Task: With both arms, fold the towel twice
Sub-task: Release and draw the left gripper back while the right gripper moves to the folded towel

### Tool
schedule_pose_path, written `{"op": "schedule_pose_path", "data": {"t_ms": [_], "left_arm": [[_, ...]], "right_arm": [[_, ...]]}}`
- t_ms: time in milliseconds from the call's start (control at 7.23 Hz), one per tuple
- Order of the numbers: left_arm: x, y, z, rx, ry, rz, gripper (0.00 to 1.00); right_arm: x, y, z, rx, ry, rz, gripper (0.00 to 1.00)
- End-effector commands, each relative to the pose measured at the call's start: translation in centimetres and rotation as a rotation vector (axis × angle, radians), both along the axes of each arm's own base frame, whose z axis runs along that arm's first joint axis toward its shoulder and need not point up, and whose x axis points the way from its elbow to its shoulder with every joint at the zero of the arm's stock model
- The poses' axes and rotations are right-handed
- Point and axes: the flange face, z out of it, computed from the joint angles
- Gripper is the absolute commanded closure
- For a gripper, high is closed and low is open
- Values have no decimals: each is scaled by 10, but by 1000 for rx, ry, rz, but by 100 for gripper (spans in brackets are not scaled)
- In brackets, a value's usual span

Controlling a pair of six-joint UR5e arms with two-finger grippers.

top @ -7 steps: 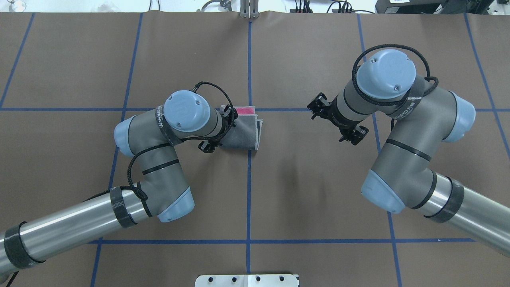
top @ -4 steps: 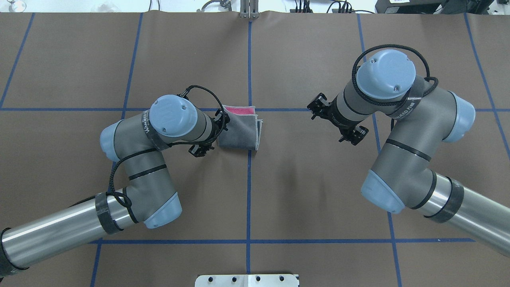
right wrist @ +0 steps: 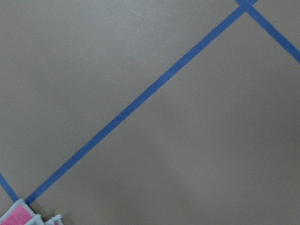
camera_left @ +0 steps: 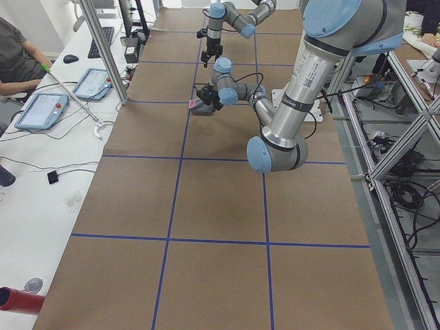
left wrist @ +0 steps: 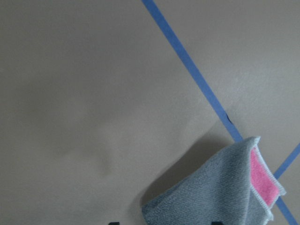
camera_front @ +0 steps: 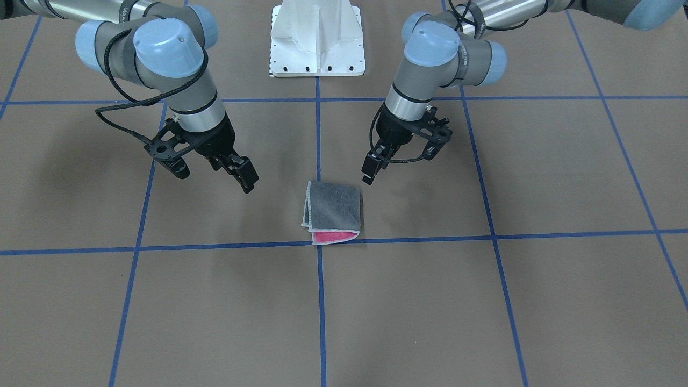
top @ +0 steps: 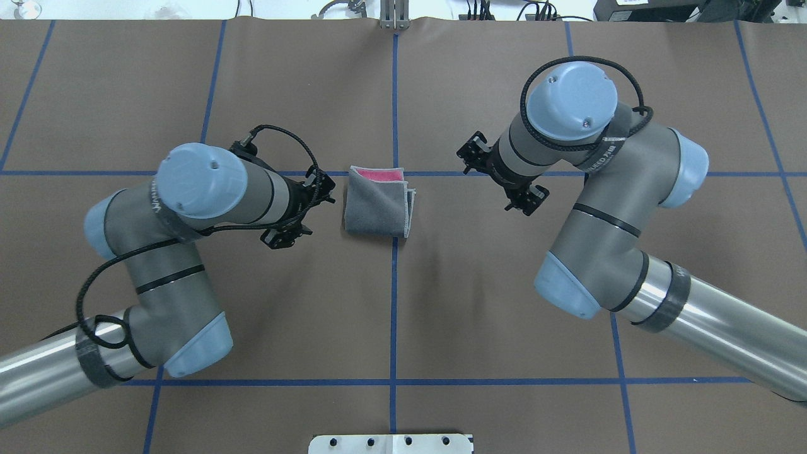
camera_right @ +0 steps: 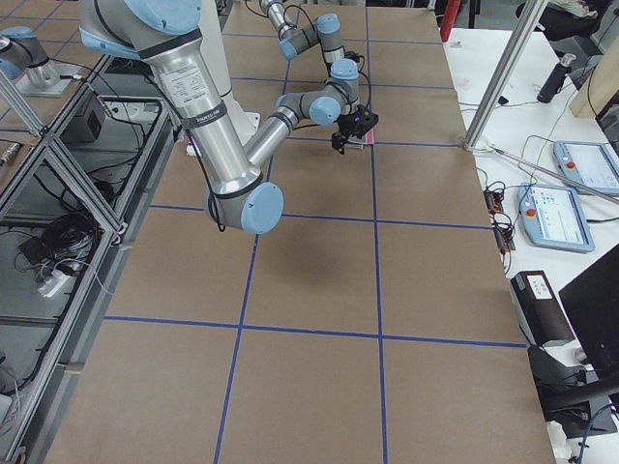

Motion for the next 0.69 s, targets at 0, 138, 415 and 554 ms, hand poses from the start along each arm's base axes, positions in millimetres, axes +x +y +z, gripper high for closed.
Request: {"op": "schedule_pose_path", "data": {"t_ms": [0, 138, 415, 554], "left_arm": [[-52, 14, 28, 55, -27, 10, 29], [-60, 11, 33, 56, -32, 0, 29], [-69, 4, 33, 56, -31, 4, 29], [-72, 1, 32, 50, -25, 7, 29]], "right_arm": [[-36, -42, -3, 97, -109, 34, 0], [-60, -72, -20, 105, -107, 46, 0], [-84, -92, -18, 207, -90, -6, 1], [-88, -93, -13, 310, -55, -97, 6]]}}
